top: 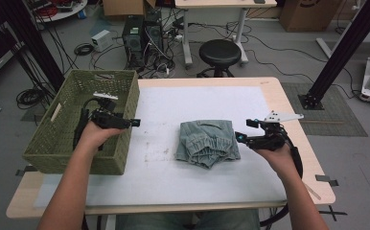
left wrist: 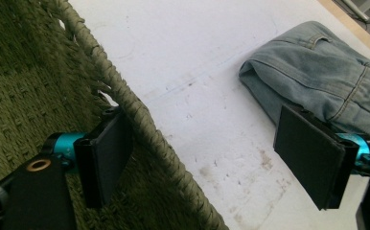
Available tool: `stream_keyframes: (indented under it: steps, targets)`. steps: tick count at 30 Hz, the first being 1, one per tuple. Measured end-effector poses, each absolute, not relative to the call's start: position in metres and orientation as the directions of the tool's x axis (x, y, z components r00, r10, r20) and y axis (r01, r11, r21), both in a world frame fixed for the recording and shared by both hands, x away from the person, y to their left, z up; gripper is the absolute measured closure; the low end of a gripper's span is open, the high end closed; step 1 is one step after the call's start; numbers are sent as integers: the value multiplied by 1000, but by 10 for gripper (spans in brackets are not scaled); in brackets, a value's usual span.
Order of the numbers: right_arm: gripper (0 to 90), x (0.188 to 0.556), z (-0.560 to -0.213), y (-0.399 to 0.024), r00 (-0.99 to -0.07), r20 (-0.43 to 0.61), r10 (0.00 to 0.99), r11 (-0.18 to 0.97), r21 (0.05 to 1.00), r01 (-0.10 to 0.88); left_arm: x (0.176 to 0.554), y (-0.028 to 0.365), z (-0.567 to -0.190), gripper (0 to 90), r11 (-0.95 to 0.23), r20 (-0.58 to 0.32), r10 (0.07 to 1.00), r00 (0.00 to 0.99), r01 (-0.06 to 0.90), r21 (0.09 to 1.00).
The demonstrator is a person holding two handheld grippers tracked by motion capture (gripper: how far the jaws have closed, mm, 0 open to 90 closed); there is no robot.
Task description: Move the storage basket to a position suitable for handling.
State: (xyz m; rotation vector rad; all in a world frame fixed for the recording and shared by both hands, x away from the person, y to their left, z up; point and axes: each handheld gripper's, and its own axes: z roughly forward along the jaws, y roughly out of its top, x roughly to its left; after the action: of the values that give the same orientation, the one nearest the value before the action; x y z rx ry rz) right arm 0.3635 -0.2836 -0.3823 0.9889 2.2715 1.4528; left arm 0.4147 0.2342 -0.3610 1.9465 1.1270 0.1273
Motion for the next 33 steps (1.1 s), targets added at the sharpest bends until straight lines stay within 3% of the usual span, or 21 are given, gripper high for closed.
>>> stream_keyframes:
  steps: [23, 33]
  targets:
    - [209, 365, -382, -285, -731, 140, 668, 260, 877, 405, 420, 181, -361, 179, -225, -312, 746, 589, 663, 714]
    - [209, 364, -383, -289, -724, 143, 674, 254, 876, 410, 414, 188, -353, 176, -230, -268, 757, 596, 627, 744]
